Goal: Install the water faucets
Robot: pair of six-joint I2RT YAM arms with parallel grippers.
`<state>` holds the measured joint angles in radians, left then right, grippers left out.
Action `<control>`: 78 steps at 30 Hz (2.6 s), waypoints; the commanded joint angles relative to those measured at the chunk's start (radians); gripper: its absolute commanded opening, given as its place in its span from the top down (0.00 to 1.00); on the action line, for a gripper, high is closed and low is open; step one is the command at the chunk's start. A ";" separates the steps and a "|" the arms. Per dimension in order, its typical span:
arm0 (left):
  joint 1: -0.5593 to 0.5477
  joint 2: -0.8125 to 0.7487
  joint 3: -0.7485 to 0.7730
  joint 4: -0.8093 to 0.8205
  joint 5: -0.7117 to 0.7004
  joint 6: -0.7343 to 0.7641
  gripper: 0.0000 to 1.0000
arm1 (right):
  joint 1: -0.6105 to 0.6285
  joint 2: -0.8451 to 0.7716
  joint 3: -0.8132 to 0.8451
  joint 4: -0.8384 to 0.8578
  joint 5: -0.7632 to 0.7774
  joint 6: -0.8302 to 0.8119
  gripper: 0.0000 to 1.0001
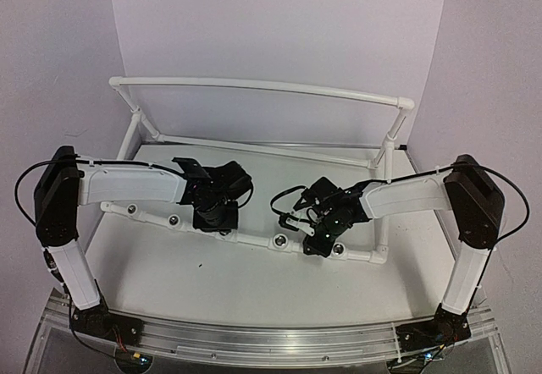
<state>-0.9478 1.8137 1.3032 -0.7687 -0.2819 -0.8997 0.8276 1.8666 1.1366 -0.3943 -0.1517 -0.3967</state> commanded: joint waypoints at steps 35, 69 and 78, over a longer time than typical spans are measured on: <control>-0.037 0.318 0.100 -0.230 -0.016 1.145 1.00 | 0.008 -0.003 0.002 -0.023 -0.044 0.072 1.00; -0.065 0.018 0.175 -0.150 -0.218 1.165 0.21 | 0.008 0.008 0.018 -0.030 -0.047 0.081 0.99; -0.065 -0.153 0.198 -0.182 -0.133 0.953 0.18 | 0.008 0.005 0.022 -0.032 -0.050 0.081 0.98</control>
<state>-1.0145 1.7801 1.4395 -0.9227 -0.4532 0.2077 0.8261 1.8660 1.1389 -0.4006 -0.1621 -0.4072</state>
